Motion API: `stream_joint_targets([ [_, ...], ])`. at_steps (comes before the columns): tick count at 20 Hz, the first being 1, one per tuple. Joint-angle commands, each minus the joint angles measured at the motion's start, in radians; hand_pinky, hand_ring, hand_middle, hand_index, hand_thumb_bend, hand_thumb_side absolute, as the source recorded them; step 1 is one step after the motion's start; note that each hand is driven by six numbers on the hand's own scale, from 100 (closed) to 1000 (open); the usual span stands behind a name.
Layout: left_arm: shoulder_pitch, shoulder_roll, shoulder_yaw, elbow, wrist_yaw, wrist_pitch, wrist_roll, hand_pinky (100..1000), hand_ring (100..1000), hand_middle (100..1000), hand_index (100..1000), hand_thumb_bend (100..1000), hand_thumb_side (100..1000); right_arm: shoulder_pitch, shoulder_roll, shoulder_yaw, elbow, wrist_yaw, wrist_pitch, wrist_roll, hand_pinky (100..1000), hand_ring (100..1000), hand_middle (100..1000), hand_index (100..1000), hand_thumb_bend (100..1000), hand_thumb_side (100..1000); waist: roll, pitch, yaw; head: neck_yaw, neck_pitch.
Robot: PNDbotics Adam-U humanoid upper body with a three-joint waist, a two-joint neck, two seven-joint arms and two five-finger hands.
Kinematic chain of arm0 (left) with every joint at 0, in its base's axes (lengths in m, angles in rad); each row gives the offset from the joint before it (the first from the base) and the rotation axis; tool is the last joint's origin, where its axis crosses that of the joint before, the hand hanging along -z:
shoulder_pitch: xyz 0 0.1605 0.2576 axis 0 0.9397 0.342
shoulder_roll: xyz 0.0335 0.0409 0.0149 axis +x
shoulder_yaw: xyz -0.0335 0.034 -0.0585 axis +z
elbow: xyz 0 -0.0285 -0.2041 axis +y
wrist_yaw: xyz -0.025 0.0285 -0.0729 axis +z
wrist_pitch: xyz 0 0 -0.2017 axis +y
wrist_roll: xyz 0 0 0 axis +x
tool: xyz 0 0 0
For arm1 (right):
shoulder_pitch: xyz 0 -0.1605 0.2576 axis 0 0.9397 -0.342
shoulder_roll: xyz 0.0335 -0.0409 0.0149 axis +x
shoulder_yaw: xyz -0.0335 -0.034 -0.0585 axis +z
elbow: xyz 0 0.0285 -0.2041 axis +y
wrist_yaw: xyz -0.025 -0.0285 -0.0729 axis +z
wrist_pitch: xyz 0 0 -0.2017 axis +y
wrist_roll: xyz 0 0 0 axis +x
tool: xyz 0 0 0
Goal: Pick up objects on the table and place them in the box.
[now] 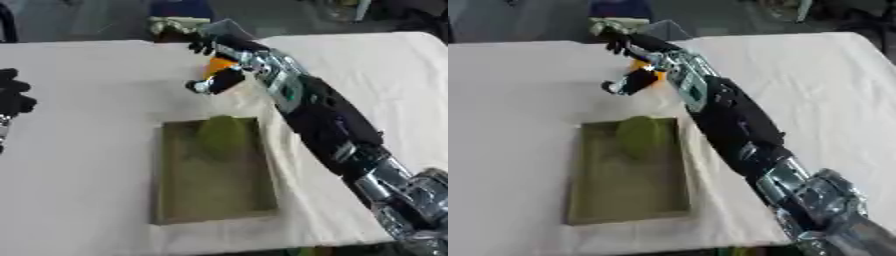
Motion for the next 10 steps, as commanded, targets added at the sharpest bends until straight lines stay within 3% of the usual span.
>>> stream_joint_targets([
  [1,-0.011,0.008,-0.001,-0.015,0.002,-0.001,-0.003,660,618,632,807,415,711,-0.029,0.024,-0.049,0.038,0.156,0.041,-0.101,862,913,929,957,412,475,0.004,-0.013,0.002,-0.004,-0.013],
  [5,-0.011,0.007,-0.001,-0.015,0.002,-0.001,-0.003,660,619,632,807,414,711,-0.028,0.033,-0.085,0.049,0.277,0.086,-0.22,874,931,939,958,419,449,0.003,-0.012,0.003,-0.004,-0.013],
  [10,-0.011,0.007,-0.001,-0.014,0.002,-0.001,-0.003,659,620,632,807,413,712,-0.027,0.029,-0.112,0.045,0.356,0.147,-0.341,872,930,932,953,415,430,0.003,-0.011,0.002,-0.004,-0.013],
])
